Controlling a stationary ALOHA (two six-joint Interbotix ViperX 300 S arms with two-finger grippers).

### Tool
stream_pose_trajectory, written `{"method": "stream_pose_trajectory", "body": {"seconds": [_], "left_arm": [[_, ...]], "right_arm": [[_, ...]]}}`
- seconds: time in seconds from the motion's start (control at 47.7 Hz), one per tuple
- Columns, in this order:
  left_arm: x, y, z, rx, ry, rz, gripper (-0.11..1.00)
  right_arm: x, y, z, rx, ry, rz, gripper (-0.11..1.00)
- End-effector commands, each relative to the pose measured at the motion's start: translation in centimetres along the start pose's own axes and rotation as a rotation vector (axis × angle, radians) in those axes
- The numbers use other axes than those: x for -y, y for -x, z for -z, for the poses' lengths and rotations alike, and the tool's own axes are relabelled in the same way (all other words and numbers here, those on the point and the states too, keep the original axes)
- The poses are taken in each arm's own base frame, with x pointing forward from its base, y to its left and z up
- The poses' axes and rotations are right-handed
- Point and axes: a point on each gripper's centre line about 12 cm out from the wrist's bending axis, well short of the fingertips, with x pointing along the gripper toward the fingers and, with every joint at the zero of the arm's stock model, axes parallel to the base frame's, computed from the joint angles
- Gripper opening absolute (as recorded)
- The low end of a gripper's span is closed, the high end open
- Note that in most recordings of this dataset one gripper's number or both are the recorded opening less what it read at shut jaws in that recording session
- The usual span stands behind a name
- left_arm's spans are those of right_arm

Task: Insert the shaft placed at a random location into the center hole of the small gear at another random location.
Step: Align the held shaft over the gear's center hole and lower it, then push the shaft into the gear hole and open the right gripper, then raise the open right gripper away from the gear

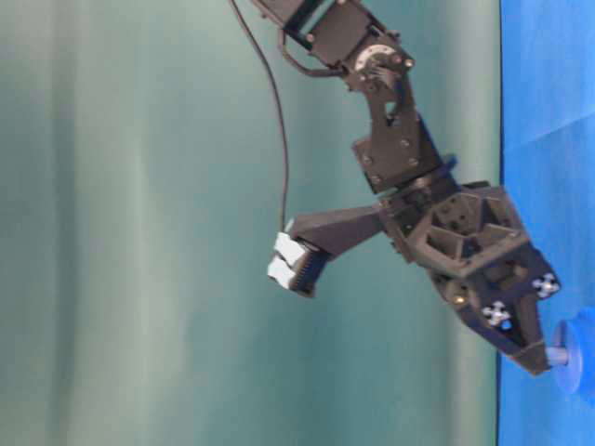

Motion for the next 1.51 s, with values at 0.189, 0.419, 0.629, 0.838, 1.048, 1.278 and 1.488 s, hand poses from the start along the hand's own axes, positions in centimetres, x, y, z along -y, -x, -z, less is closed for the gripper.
{"method": "stream_pose_trajectory", "body": {"seconds": [0.189,0.419,0.629,0.838,1.048,1.278,1.488], "left_arm": [[0.0,-0.1,-0.5,0.014,-0.002,-0.001,0.00],[0.0,-0.1,-0.5,0.014,-0.002,-0.001,0.00],[0.0,-0.1,-0.4,0.012,-0.002,-0.001,0.00],[0.0,-0.1,-0.4,0.008,-0.002,-0.001,0.00],[0.0,-0.1,-0.4,0.006,0.000,-0.001,0.00],[0.0,-0.1,-0.4,0.008,0.000,-0.001,0.00],[0.0,-0.1,-0.4,0.009,-0.002,-0.001,0.00]], "right_arm": [[-0.2,-0.3,-1.3,0.038,-0.004,-0.003,0.03],[-0.1,-0.3,-1.1,0.027,-0.004,-0.003,0.03],[-0.2,-0.3,-1.1,0.029,-0.004,-0.003,0.03],[-0.2,-0.3,-1.0,0.006,-0.006,-0.003,0.22],[-0.5,0.1,-2.0,0.020,-0.016,-0.007,0.82],[-0.8,1.8,-4.3,0.068,-0.016,-0.017,0.78],[-1.1,3.9,-6.5,0.117,-0.020,-0.028,0.78]]}}
